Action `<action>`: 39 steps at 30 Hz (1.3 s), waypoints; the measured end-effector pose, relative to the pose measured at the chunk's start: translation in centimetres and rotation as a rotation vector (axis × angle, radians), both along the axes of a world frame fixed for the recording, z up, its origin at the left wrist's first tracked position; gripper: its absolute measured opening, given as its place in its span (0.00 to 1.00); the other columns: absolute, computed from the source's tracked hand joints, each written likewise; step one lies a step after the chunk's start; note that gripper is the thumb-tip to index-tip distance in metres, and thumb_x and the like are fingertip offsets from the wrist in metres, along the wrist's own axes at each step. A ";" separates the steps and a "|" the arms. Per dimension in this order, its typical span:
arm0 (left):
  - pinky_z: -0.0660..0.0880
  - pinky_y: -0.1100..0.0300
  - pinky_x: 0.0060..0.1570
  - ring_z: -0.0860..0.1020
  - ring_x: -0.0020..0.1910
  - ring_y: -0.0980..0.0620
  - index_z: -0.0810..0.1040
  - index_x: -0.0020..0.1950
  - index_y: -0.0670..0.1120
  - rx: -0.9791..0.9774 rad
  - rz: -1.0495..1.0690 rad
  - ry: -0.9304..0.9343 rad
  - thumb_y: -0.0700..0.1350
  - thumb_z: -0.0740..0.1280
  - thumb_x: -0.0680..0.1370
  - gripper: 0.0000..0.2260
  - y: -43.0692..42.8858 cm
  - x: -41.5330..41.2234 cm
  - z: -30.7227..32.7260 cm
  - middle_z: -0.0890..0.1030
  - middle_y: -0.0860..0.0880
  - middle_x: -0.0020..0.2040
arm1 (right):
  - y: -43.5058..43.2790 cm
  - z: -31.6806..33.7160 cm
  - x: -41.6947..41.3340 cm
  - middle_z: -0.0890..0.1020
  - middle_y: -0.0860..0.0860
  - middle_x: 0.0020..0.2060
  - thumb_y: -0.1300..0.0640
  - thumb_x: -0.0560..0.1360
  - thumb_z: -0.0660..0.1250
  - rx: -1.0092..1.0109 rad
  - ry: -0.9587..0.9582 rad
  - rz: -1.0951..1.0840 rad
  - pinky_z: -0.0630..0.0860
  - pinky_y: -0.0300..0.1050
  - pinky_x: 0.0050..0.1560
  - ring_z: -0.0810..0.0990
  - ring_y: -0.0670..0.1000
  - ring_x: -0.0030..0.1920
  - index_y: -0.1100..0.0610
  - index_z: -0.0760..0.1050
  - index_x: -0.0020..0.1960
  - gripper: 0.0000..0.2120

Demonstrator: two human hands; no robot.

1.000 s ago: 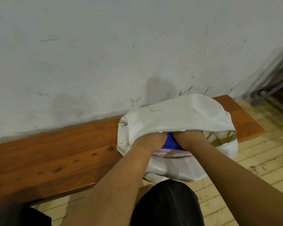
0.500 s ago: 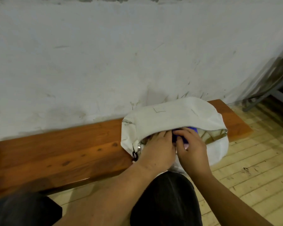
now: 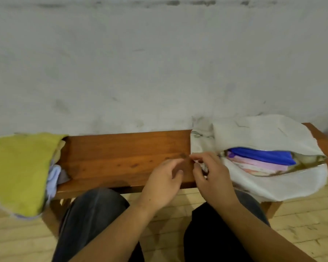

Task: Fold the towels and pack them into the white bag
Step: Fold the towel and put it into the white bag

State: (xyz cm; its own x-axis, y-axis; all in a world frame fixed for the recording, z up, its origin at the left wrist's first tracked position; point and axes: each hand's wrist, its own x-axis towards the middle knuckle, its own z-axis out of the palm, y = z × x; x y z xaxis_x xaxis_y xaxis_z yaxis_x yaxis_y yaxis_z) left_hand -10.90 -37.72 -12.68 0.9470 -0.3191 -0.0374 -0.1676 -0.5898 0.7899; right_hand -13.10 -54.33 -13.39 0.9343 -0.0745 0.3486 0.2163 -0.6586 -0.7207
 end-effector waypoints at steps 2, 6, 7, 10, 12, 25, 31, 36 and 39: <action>0.68 0.65 0.69 0.71 0.67 0.63 0.72 0.74 0.54 0.022 0.044 0.074 0.50 0.62 0.84 0.18 3.5 0.0 -1.0 0.74 0.59 0.70 | 2.4 -1.0 0.8 0.79 0.40 0.52 0.62 0.79 0.67 0.014 0.008 0.038 0.74 0.30 0.53 0.77 0.39 0.54 0.48 0.79 0.58 0.12; 0.67 0.64 0.68 0.72 0.68 0.60 0.71 0.75 0.54 0.129 0.167 0.137 0.53 0.63 0.83 0.19 9.1 0.7 -1.7 0.73 0.57 0.71 | 7.2 -2.1 2.4 0.78 0.38 0.51 0.60 0.79 0.68 -0.012 0.111 0.187 0.73 0.29 0.52 0.77 0.38 0.53 0.46 0.77 0.61 0.14; 0.67 0.64 0.66 0.72 0.68 0.58 0.71 0.75 0.53 0.169 0.194 0.133 0.53 0.63 0.82 0.20 10.4 1.2 -1.5 0.74 0.56 0.71 | 8.4 -2.1 2.9 0.77 0.38 0.52 0.59 0.79 0.67 -0.031 0.148 0.244 0.73 0.29 0.51 0.77 0.37 0.53 0.44 0.76 0.62 0.15; 0.70 0.57 0.67 0.71 0.70 0.52 0.70 0.75 0.51 0.317 0.299 0.108 0.55 0.65 0.81 0.23 15.8 3.7 -1.2 0.73 0.53 0.72 | 11.5 -2.3 4.3 0.78 0.39 0.52 0.56 0.81 0.67 0.002 0.250 0.388 0.76 0.32 0.49 0.78 0.40 0.52 0.42 0.74 0.66 0.16; 0.71 0.48 0.68 0.71 0.70 0.46 0.71 0.74 0.50 0.473 0.449 0.065 0.57 0.66 0.79 0.24 21.2 5.6 -1.6 0.73 0.48 0.71 | 12.9 -2.9 4.5 0.79 0.38 0.50 0.56 0.81 0.67 -0.001 0.308 0.405 0.75 0.31 0.48 0.78 0.38 0.52 0.42 0.73 0.67 0.17; 0.76 0.45 0.52 0.73 0.59 0.39 0.79 0.49 0.55 0.550 0.936 0.033 0.52 0.73 0.73 0.07 33.5 8.4 -2.2 0.77 0.46 0.57 | 13.1 -4.7 5.4 0.84 0.41 0.41 0.54 0.82 0.65 -0.086 0.536 0.380 0.80 0.42 0.45 0.82 0.43 0.40 0.39 0.72 0.65 0.14; 0.77 0.46 0.50 0.76 0.49 0.39 0.80 0.40 0.53 0.520 0.963 0.054 0.50 0.69 0.74 0.04 33.2 8.9 -1.7 0.82 0.46 0.47 | 13.1 -5.1 5.3 0.84 0.42 0.40 0.53 0.82 0.65 -0.062 0.514 0.350 0.82 0.47 0.46 0.83 0.44 0.39 0.40 0.73 0.65 0.14; 0.66 0.39 0.62 0.65 0.67 0.37 0.72 0.61 0.53 0.656 0.868 0.189 0.56 0.76 0.71 0.24 32.0 9.1 -2.2 0.66 0.42 0.65 | 12.9 -5.2 5.1 0.83 0.44 0.39 0.55 0.82 0.65 -0.038 0.498 0.356 0.81 0.47 0.46 0.82 0.44 0.39 0.42 0.75 0.62 0.12; 0.72 0.40 0.58 0.70 0.63 0.36 0.76 0.55 0.52 0.666 0.862 0.174 0.50 0.76 0.72 0.15 32.9 9.2 -2.7 0.71 0.42 0.63 | 12.8 -5.2 4.9 0.83 0.44 0.38 0.55 0.82 0.65 -0.034 0.495 0.349 0.80 0.41 0.43 0.82 0.43 0.38 0.43 0.76 0.62 0.11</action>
State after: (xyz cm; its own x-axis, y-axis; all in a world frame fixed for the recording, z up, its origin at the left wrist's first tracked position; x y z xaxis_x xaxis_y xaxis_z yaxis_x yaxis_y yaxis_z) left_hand -1.66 -4.82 -15.38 0.8074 0.5795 -0.1107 0.5874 -0.7719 0.2430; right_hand -8.22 -41.53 -18.57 0.9534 0.2688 -0.1369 0.0678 -0.6333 -0.7710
